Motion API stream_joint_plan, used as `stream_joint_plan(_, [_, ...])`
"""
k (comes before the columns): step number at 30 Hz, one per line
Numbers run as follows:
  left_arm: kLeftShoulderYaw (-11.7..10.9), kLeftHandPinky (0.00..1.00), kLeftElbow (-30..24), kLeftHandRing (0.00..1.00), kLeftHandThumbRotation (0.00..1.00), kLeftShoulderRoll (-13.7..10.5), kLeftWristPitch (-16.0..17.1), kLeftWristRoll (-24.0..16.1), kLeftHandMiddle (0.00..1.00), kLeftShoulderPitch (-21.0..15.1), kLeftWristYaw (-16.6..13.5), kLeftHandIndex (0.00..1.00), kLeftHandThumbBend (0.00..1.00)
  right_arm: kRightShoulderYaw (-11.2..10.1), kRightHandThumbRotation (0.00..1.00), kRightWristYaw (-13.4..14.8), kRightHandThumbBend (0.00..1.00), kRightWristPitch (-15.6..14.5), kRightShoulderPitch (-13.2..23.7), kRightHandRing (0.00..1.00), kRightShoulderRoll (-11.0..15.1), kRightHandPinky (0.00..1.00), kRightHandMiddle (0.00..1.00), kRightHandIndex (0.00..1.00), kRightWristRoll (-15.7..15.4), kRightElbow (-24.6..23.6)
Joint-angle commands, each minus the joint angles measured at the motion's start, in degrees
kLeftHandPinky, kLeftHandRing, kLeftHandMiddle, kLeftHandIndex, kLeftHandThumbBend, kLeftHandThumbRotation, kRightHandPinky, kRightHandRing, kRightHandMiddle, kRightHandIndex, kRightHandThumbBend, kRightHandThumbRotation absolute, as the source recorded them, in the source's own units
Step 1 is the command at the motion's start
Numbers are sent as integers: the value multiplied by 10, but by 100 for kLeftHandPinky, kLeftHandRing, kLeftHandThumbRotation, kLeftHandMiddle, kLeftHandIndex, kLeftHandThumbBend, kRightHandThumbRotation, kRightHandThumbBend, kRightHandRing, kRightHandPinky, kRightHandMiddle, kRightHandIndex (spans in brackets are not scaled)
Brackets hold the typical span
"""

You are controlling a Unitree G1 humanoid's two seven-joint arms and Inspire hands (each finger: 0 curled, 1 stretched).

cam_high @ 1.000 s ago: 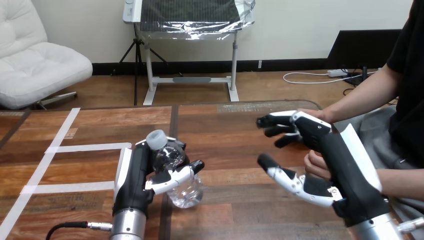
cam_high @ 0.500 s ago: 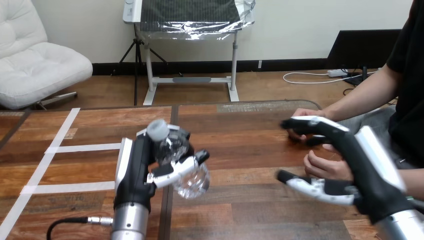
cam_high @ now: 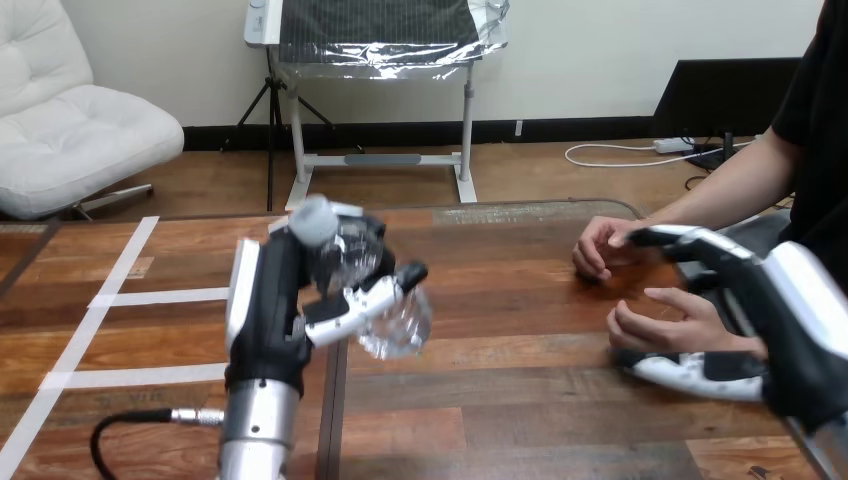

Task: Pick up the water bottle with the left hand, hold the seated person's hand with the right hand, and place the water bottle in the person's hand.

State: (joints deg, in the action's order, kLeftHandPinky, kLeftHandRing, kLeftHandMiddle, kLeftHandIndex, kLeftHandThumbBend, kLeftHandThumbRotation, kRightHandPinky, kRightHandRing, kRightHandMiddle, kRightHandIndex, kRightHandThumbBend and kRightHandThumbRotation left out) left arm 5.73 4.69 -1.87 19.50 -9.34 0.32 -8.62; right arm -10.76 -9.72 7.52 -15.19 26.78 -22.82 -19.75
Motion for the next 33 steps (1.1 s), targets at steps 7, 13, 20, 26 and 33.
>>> stream_joint_plan(7, [-6,37,-46,42,0,9,22,4,46,-35,6,49,64,-24,2,-30,80,-57,43,86,57,74,88,82,-60,-49])
stream_joint_plan(13, [-7,37,-49,42,0,11,19,7,46,-34,11,49,64,-25,3,-38,82,-73,47,88,79,77,88,82,-88,-45])
stream_joint_plan(20, [-8,37,-52,42,0,12,17,6,46,-33,15,49,64,-22,4,-53,87,-99,55,89,97,82,88,82,-125,-43])
stream_joint_plan(26, [-8,37,-51,42,0,11,19,6,46,-32,16,49,63,-16,3,-78,89,-124,65,90,110,81,89,81,-142,-42])
stream_joint_plan(33, [-9,37,-47,42,0,9,23,2,46,-33,16,49,62,-4,1,-120,89,-151,79,91,135,81,89,82,-165,-36])
